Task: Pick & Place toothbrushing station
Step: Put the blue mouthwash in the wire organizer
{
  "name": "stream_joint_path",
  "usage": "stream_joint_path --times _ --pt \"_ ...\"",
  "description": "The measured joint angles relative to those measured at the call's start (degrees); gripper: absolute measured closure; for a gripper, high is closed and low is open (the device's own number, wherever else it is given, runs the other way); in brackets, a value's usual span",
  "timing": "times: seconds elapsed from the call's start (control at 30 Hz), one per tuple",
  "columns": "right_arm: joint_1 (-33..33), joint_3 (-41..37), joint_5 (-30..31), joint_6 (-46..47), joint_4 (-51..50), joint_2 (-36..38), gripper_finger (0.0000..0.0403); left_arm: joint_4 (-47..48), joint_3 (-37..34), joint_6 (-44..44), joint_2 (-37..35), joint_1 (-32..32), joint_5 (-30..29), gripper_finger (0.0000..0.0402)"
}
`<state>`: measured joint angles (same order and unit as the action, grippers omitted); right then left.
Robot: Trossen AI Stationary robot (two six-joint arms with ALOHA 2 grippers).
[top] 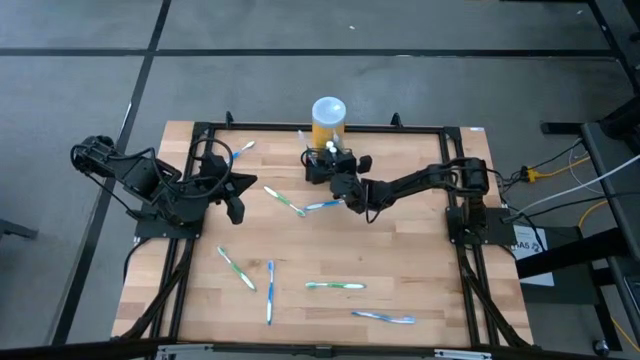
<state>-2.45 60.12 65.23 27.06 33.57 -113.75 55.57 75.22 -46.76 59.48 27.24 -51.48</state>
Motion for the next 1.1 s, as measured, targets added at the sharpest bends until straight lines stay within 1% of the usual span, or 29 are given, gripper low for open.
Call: stream_joint_path --times 0.2,0.4,0.93,0.97,1.0,1.1 --pt "0.7 0.0 0.2 2.5 -0.1 -1.9 0.031 0.0 0.0 0.0 0.0 0.0 0.2 0.0397" --pt "1.2 0.0 2.1 3.6 0.6 -3.0 0.031 0.0 0.0 0.0 0.0 0.0 0.7 0.0397" --pt "1.1 0.0 3.2 3.8 2.0 -4.6 0.031 0.2 0.0 0.5 0.0 0.0 1.7 0.0398" --pt "1.0 0.0 3.2 3.8 2.0 -4.6 0.0303 0.2 0.0 0.5 0.0 0.0 1.7 0.0399" --pt "0.9 0.0 3.2 3.9 2.0 -4.6 0.0287 0.2 0.0 0.5 0.0 0.0 1.7 0.0399" --pt "0.8 0.0 3.8 3.9 2.6 -4.6 0.0223 0.2 0.0 0.5 0.0 0.0 1.7 0.0397"
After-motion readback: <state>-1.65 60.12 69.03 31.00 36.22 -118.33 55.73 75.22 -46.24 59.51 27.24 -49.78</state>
